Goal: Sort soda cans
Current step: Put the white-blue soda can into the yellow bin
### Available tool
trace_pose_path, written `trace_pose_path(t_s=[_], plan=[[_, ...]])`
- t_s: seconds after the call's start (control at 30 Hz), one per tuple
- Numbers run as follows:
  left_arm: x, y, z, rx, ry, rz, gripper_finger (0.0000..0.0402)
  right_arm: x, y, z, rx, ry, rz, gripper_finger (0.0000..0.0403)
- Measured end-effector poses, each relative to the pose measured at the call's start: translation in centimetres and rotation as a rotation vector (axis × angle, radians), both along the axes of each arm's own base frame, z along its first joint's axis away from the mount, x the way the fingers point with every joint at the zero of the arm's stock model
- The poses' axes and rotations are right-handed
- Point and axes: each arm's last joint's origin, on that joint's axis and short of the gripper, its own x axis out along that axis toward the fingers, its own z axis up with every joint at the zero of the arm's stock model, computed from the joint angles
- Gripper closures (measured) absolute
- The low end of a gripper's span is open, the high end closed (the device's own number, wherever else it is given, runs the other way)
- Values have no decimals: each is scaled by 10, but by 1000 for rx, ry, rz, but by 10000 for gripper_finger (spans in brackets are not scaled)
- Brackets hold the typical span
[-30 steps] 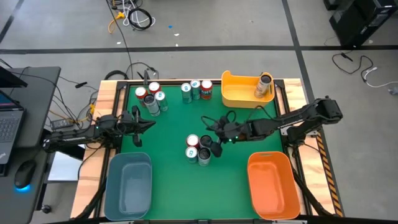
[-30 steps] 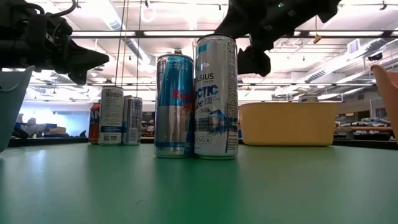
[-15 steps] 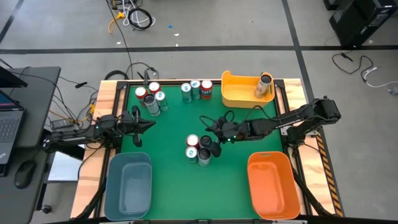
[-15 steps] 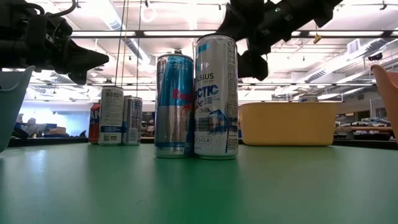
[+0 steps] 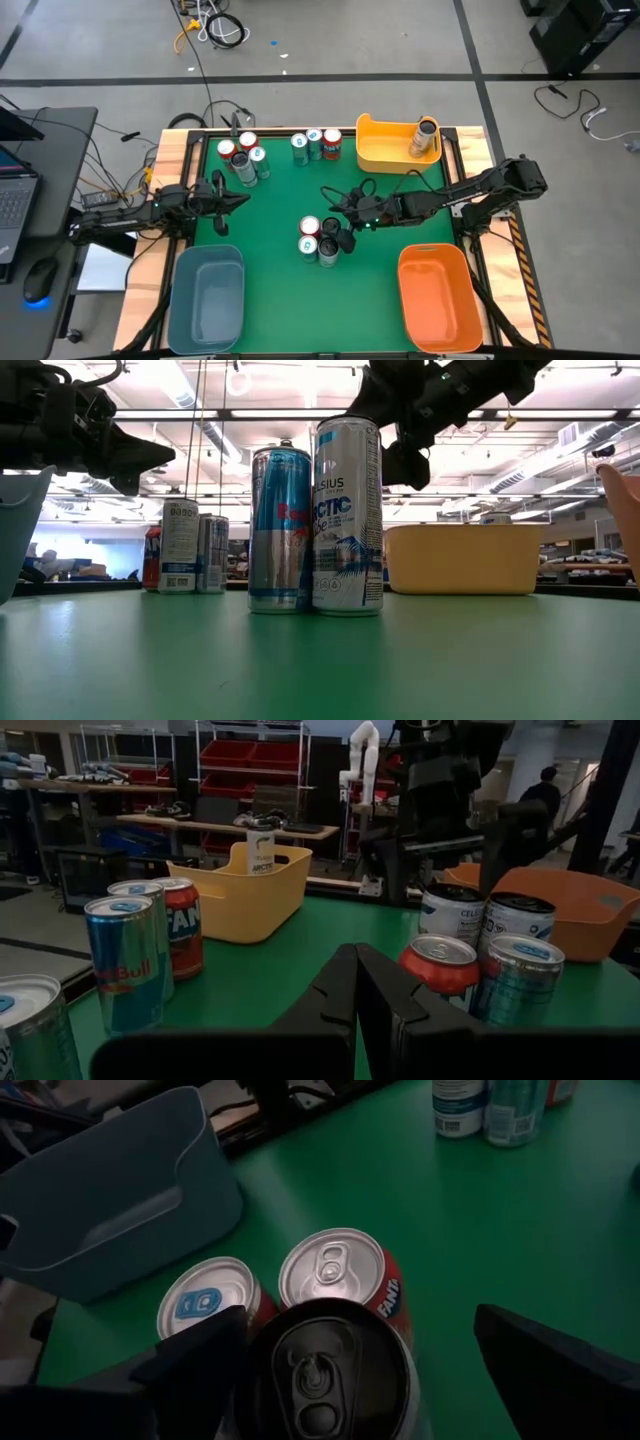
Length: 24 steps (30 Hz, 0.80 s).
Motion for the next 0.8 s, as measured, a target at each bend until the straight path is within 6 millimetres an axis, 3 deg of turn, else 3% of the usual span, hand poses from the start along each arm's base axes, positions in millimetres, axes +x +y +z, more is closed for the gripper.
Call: trace_pose_path(t_s=[0.8], plan=[[0, 0, 0, -4, -1, 0, 392, -2, -6, -2, -14, 37, -34, 30]])
